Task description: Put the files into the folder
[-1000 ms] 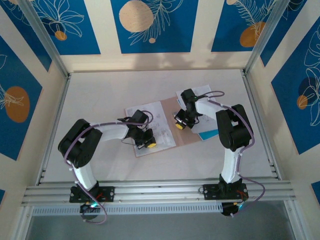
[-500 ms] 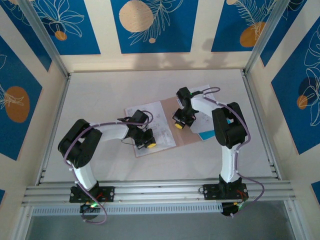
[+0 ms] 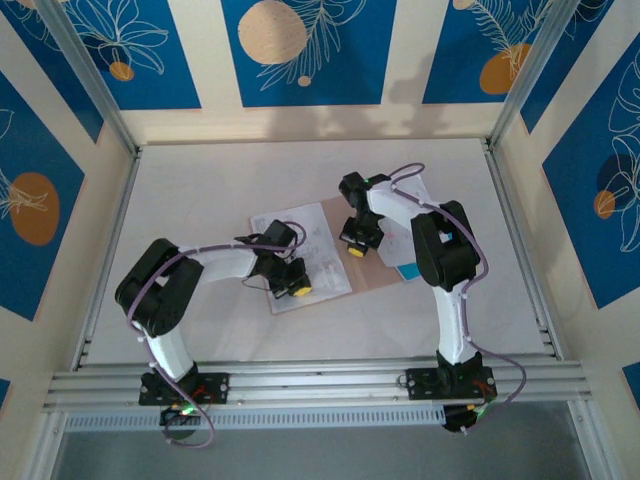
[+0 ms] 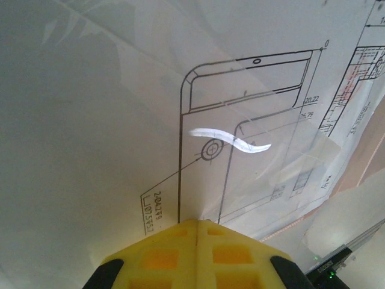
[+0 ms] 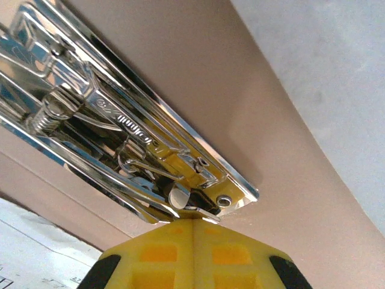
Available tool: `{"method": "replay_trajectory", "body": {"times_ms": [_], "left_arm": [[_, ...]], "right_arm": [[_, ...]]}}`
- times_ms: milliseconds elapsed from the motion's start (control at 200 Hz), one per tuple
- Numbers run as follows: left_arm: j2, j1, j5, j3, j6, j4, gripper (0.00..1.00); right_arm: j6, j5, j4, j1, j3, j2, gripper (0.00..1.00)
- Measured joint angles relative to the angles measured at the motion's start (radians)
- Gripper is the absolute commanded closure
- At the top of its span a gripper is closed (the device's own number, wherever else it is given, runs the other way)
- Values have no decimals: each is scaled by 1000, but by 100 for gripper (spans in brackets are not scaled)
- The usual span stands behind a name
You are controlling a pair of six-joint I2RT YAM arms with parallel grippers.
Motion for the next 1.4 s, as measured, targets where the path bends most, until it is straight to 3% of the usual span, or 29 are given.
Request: {"method": "replay_trajectory", "body": {"times_ms": [515,830,915,1025,1115,1205,1400], "left_arm": [[-1,0,-1,3,0,-8,100],[0,0,-3,11,2,-39,100],[0,0,-3,13,3,-44,100],[0,0,-4,15,3,-48,100],[0,0,-4,19,5,-60,100],[0,0,-8,25,16,-76,100],[1,0,-18,35,31,-103,100]], "right_arm": [[-40,-52,58,-27,-57,-83,100],[-21,10,93,-38,-35,-179,98],[-8,13,110,-39,-62,-198,88],[19,11,144,-38,-136,-249,54],[56,-2,181,-40,-201,-309,38],[87,-50,243,-46,-262,-360,31],[192,-181,390,-45,-343,-362,31]]}}
